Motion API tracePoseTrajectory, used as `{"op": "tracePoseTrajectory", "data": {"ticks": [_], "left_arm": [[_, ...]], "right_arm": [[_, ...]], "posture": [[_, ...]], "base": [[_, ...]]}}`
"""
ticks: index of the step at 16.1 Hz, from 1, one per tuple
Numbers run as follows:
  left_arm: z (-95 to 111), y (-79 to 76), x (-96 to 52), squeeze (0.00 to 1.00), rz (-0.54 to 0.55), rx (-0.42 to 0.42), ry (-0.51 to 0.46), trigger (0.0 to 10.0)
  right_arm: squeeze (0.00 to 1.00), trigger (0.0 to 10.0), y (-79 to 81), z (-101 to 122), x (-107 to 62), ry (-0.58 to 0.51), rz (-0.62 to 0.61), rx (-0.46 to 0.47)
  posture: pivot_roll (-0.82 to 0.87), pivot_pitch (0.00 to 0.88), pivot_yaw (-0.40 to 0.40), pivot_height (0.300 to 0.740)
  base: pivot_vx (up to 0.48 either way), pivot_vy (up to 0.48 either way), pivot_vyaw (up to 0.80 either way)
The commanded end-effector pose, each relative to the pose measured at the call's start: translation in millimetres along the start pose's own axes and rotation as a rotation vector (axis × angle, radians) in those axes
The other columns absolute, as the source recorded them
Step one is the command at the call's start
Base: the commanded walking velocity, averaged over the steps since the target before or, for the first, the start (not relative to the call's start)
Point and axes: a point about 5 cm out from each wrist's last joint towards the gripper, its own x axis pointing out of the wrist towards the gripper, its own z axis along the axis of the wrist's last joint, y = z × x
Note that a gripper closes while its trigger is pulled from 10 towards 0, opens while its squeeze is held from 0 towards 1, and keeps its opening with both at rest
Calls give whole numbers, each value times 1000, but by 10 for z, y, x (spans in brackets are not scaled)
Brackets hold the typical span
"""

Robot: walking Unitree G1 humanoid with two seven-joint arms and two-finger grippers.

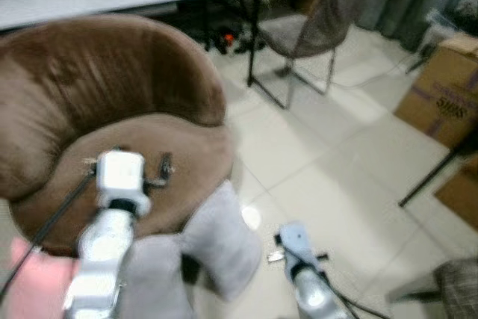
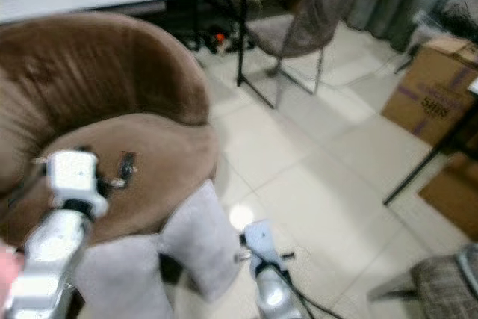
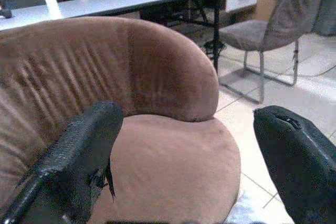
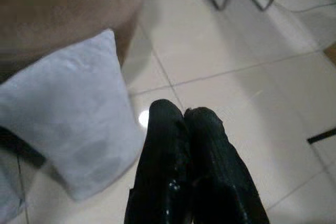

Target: Move the pillow to the sofa from floor

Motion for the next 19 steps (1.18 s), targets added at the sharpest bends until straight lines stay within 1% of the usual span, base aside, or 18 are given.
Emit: {"op": "tracePoseTrajectory", "data": {"ticks": [1,3,4,6,8,9,11,19], "left_arm": [[8,78,-12,0,24,17,2,10000],[9,83,-13,0,26,17,1,10000],[10,78,-11,0,26,16,0,10000],[14,71,-7,0,20,22,-1,10000],[13,75,-8,0,20,24,-1,10000],[13,79,-8,0,21,25,-1,10000],[15,82,-6,0,21,25,-2,10000],[20,91,-1,0,22,28,-3,10000]], "right_arm": [[0,10000,763,151,-195,12,122,145],[0,10000,983,182,-288,23,145,109],[0,10000,1025,187,-310,22,139,83],[0,10000,1186,204,-397,28,182,88],[0,10000,731,248,-137,-32,107,104],[0,10000,403,338,21,-95,56,119],[0,10000,358,373,46,-113,47,117],[0,10000,328,361,54,-102,49,153]], "posture": [[56,0,-21,740],[55,0,-21,740],[55,0,-20,740],[55,0,-18,740],[55,0,-19,740],[55,0,-19,740],[54,0,-17,740],[51,0,-15,740]], "base": [[0,322,0],[0,319,0],[0,319,0],[0,322,0],[0,319,0],[0,319,0],[0,313,0],[0,311,0]]}}
